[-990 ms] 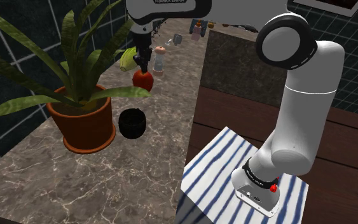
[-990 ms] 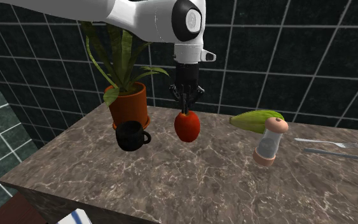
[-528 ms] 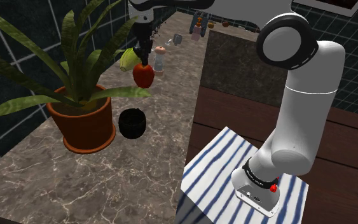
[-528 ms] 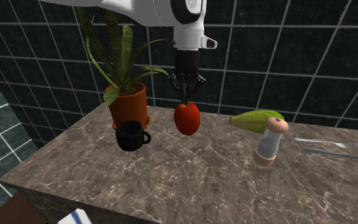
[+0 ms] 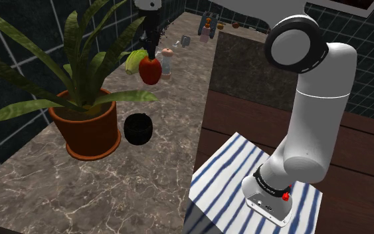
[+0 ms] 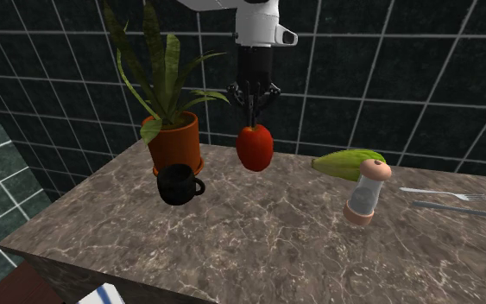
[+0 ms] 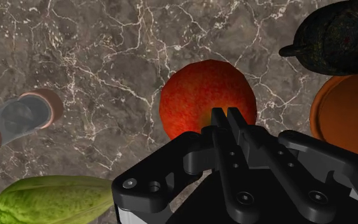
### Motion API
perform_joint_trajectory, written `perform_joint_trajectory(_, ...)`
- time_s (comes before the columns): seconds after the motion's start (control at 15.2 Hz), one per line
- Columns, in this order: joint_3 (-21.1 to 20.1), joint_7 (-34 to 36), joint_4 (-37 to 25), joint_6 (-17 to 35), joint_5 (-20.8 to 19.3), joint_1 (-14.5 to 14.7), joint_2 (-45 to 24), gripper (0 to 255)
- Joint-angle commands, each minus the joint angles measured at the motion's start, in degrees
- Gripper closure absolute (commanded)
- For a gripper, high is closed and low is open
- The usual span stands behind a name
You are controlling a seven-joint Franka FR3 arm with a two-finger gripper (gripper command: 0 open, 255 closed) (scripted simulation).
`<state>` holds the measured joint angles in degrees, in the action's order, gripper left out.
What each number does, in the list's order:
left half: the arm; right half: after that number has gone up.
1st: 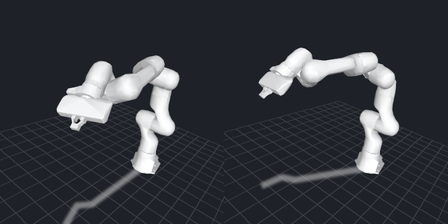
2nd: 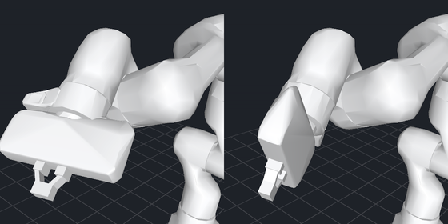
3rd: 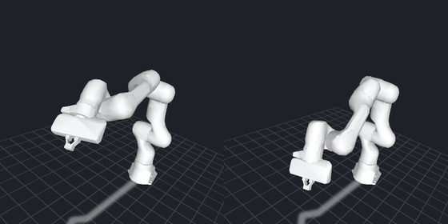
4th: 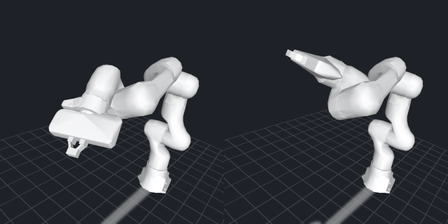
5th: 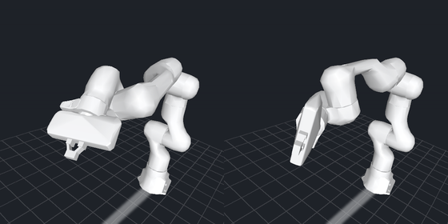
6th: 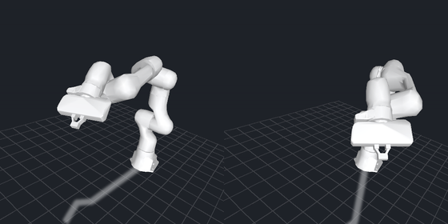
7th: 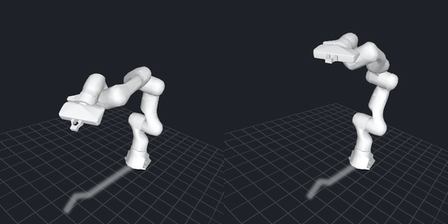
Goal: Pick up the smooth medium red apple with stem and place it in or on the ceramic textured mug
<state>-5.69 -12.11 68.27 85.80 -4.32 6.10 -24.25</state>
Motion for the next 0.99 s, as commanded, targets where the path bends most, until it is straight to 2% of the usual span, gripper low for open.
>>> perform_joint_trajectory(0.0,0.01,-0.1,-2.05,-1.73,-0.03,0.06,-0.34,255)
perform_joint_trajectory(0.46,0.04,-0.33,-11.39,-8.39,-0.3,0.52,-3.01,255)
perform_joint_trajectory(0.92,-2.19,6.42,-2.92,-9.15,0.61,4.7,5.98,255)
